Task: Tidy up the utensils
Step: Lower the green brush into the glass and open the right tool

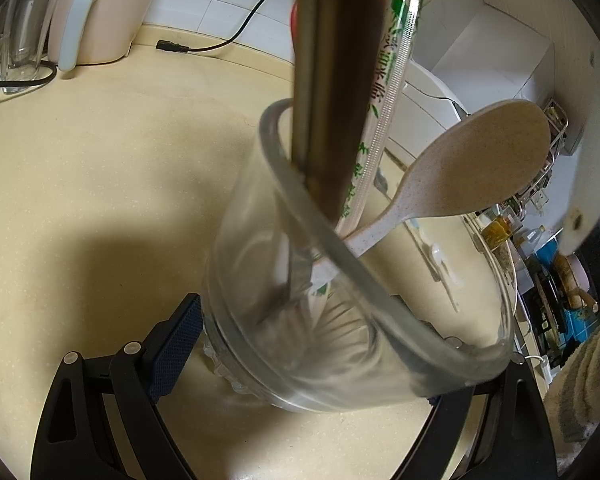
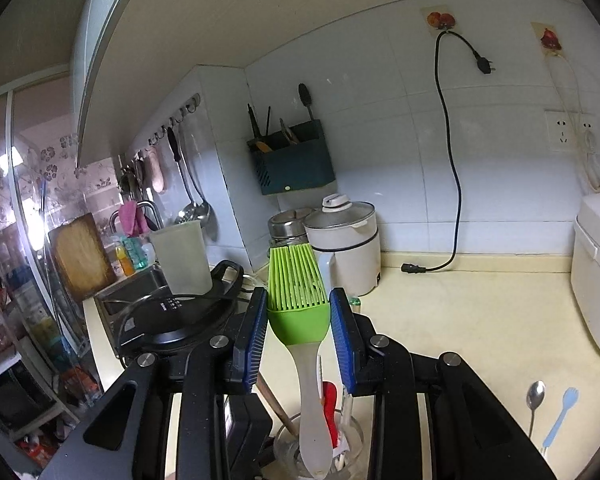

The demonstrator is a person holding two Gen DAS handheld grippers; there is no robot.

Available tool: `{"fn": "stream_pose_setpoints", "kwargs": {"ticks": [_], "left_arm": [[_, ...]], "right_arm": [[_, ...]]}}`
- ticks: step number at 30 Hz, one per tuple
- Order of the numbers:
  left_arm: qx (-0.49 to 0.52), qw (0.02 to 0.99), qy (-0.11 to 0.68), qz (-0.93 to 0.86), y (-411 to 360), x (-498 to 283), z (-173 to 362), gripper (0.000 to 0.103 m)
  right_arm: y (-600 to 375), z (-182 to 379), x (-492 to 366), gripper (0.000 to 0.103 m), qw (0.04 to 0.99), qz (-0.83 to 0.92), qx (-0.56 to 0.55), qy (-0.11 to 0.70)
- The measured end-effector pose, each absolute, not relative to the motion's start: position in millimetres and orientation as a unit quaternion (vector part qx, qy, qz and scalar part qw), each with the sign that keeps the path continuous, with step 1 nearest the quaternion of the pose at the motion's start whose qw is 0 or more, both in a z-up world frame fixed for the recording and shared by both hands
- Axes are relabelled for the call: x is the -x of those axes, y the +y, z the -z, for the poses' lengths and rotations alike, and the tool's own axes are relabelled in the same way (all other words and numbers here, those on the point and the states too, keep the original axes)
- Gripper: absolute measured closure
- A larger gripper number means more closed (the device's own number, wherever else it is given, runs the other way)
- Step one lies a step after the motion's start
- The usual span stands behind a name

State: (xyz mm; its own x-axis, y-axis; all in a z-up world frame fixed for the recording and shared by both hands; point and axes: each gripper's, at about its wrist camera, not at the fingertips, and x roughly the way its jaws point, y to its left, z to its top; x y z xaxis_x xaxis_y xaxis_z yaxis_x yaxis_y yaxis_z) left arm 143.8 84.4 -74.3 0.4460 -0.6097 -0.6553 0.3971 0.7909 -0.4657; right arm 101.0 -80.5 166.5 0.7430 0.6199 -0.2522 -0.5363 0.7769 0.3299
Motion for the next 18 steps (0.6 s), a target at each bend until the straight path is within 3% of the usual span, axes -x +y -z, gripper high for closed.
{"fn": "stream_pose_setpoints", "kwargs": {"ticks": [8,18], "left_arm": [[0.120,0.842,0.434,0.298,82,-144,74,0.011],[0.119,0.842,0.434,0.298,82,-145,73,0.011]], "right_arm": [[-63,-157,-113,0.072,0.922,-0.327,-0.117,0.170],[-54,-124,-123,0.072,0.912,-0.326,-0.112,0.223]]}}
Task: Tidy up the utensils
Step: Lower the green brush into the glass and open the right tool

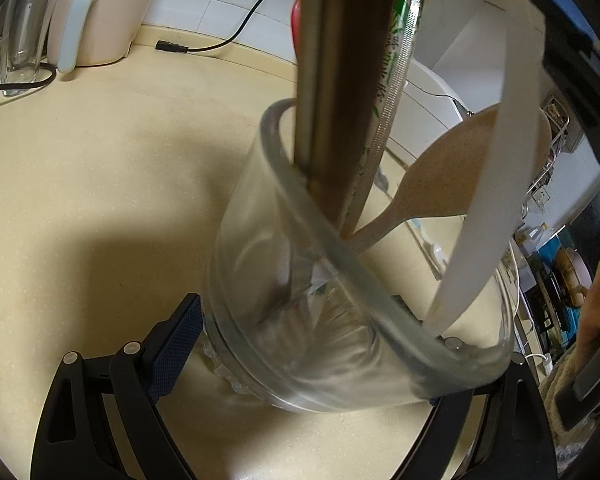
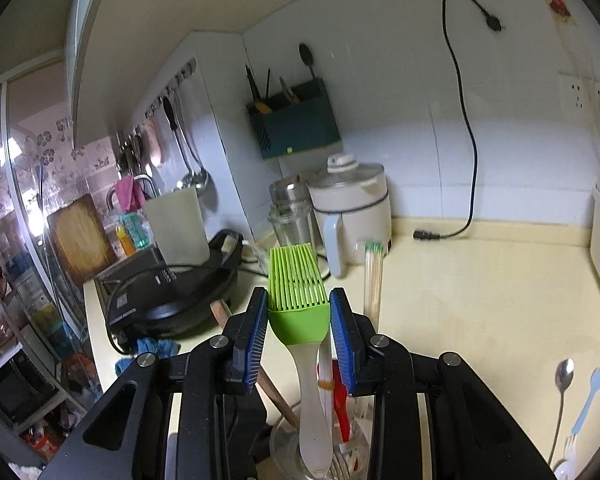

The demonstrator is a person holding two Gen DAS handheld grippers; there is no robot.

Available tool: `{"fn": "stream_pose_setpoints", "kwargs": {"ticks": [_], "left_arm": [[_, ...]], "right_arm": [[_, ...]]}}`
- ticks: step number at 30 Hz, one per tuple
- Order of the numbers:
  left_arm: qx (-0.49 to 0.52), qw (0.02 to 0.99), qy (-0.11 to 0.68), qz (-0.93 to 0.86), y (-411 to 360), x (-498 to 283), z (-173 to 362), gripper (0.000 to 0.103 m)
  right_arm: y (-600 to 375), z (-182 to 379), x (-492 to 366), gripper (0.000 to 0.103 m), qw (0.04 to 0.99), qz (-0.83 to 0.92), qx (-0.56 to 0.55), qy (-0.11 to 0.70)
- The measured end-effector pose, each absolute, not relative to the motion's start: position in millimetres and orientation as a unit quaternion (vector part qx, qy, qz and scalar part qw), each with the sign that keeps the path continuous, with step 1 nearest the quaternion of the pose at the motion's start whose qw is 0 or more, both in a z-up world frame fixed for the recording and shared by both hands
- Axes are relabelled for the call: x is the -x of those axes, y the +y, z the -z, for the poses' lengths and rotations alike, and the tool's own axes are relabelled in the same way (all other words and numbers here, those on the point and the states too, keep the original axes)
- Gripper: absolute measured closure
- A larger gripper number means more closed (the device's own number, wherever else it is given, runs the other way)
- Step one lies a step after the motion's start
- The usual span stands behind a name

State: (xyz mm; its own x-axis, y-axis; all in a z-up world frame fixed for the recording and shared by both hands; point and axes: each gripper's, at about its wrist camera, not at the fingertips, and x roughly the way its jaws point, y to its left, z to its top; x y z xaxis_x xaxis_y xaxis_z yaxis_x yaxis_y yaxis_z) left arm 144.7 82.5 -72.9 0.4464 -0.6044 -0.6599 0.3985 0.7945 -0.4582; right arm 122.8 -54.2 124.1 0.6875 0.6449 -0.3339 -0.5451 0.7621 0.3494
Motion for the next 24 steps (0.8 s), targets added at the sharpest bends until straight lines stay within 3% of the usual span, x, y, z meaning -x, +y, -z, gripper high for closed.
{"fn": "stream_pose_setpoints", "kwargs": {"ticks": [20,24], "left_arm": [[0.119,0.842,0.435,0.297,82,-144,73,0.011],[0.119,0.842,0.435,0.297,81,-144,73,0.011]], "right_arm": [[-44,-101,-122,0.071,0.902,-0.323,-0.086,0.274],[-52,-104,-120,0.065,0.904,-0.320,-0.098,0.266]]}}
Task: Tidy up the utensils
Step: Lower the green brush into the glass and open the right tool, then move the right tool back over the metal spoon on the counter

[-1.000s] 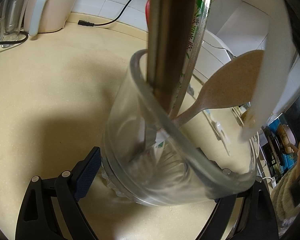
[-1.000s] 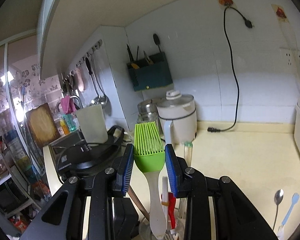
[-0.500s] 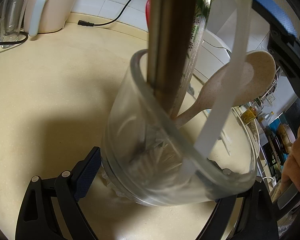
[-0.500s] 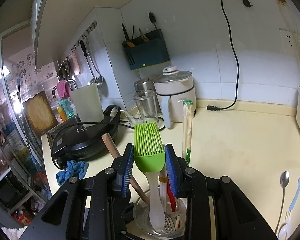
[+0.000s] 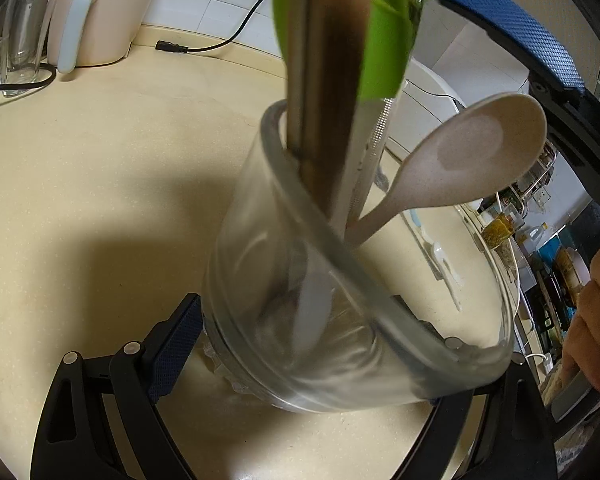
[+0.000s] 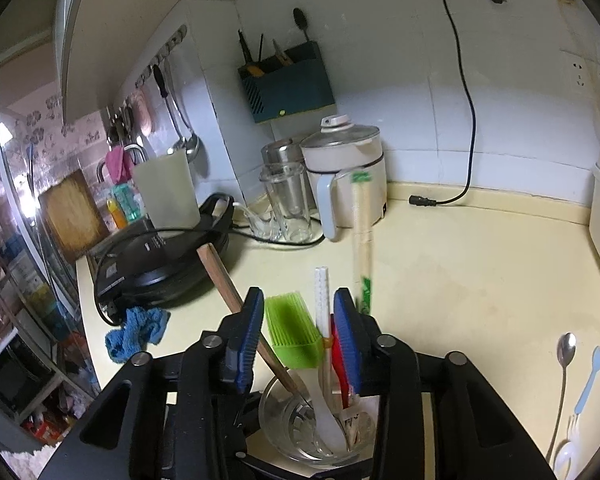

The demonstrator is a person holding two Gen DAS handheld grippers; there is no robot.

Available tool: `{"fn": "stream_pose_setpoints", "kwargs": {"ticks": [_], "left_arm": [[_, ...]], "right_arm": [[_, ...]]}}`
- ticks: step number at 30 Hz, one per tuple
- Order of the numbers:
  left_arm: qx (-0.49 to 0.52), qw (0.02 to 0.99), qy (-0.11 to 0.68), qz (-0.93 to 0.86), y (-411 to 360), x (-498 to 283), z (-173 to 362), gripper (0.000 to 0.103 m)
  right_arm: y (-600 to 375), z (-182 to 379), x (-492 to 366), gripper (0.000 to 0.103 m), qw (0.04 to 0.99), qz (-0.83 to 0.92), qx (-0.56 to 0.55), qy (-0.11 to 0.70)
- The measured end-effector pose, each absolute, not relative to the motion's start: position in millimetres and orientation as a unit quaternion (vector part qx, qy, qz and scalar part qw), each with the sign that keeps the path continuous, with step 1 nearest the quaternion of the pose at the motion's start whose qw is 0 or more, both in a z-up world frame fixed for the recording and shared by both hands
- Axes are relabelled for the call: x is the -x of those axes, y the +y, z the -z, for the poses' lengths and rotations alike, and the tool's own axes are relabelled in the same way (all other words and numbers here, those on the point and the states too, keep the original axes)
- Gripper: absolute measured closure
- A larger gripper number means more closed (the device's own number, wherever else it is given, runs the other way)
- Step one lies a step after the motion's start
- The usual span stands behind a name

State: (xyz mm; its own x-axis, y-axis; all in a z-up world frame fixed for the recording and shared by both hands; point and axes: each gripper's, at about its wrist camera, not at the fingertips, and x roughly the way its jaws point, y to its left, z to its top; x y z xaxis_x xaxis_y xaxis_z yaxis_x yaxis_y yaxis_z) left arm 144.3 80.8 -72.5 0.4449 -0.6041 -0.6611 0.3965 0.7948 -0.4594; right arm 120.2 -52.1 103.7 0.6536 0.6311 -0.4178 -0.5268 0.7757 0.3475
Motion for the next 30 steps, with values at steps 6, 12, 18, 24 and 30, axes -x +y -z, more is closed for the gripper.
{"fn": "stream_pose_setpoints", "kwargs": {"ticks": [6,12,18,24,30], "left_arm": [[0.119,0.842,0.435,0.297,79,-144,72,0.011],[0.119,0.842,0.435,0.297,79,-144,72,0.011],[0.119,0.842,0.435,0.296,80,-144,72,0.011],[0.119,0.842,0.435,0.296,80,-144,72,0.011],[0.116,0.843,0.435,0.295,78,-144,71,0.011]], "right_arm": [[-87,-110,-106,0.065,0.915,-0.301,-0.131,0.235],[-139,-95,-77,0.065,0.952,-0.204,-0.107,0.203],[-210,-54,-66,0.065,0.970,-0.050,-0.097,0.218],[-277,-16,-65,0.065,0.960,0.043,-0.132,0.244],[-294,-2,-65,0.065,0.958,0.050,-0.142,0.243]]}}
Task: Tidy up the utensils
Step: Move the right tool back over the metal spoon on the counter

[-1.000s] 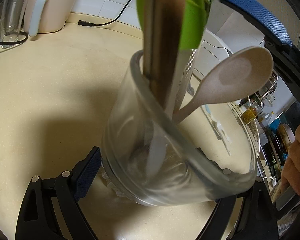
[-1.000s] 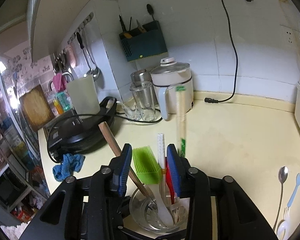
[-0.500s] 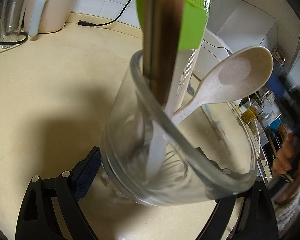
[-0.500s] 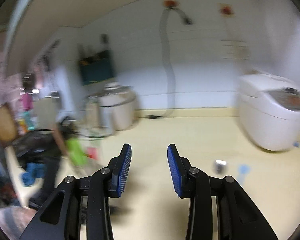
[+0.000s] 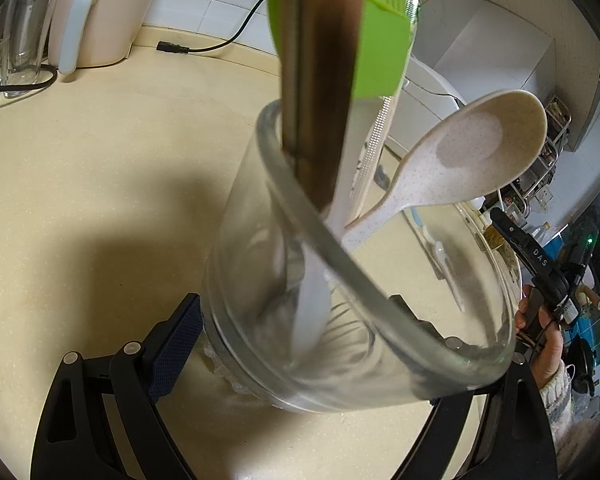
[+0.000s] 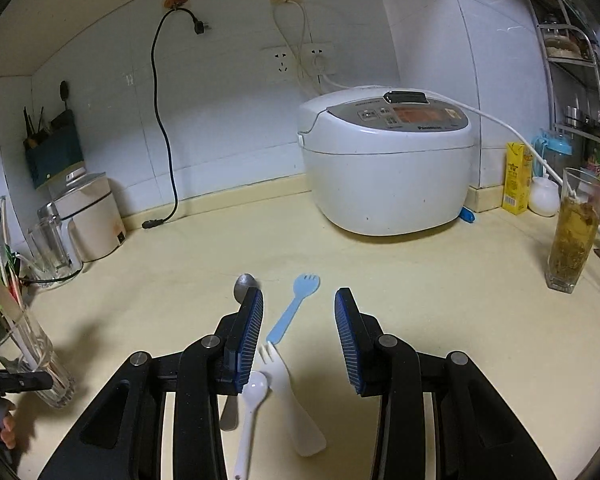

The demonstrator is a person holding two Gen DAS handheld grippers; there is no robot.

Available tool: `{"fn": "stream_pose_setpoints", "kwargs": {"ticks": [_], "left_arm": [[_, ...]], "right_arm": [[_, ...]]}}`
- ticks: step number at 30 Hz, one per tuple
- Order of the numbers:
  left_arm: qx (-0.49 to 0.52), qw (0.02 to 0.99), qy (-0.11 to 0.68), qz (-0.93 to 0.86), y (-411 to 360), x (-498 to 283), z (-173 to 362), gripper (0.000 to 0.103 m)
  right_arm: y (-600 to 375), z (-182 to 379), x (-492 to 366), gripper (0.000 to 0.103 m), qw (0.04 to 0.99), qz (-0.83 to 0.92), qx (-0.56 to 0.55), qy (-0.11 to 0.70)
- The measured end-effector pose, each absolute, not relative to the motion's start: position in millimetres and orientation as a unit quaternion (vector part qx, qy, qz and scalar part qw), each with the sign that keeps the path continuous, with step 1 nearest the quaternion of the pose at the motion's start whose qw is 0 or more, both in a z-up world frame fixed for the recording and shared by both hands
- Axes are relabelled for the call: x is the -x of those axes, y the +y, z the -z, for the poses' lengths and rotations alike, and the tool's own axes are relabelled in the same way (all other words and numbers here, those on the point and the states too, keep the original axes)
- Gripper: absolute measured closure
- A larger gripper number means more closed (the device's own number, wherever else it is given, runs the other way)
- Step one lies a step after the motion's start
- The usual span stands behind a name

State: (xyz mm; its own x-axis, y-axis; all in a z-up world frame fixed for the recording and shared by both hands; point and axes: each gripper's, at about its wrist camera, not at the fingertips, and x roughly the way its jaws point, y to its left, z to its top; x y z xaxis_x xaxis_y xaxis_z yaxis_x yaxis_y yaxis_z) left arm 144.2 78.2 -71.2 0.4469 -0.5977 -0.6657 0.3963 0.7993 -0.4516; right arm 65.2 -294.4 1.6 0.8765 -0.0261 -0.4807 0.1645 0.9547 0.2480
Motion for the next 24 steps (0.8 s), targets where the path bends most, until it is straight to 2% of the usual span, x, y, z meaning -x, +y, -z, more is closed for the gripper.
{"fn": "stream_pose_setpoints", "kwargs": {"ticks": [7,24], "left_arm": [[0.109,0.845,0.436,0.290,71,-142,69,0.011],[0.119,0.844,0.435,0.292,78,-141,70,0.011]], "right_arm": [[-302,8,-67,0.065,0.956,0.048,-0.158,0.241],[-318,36,-93,0.065,0.915,0.033,-0.248,0.316]]}}
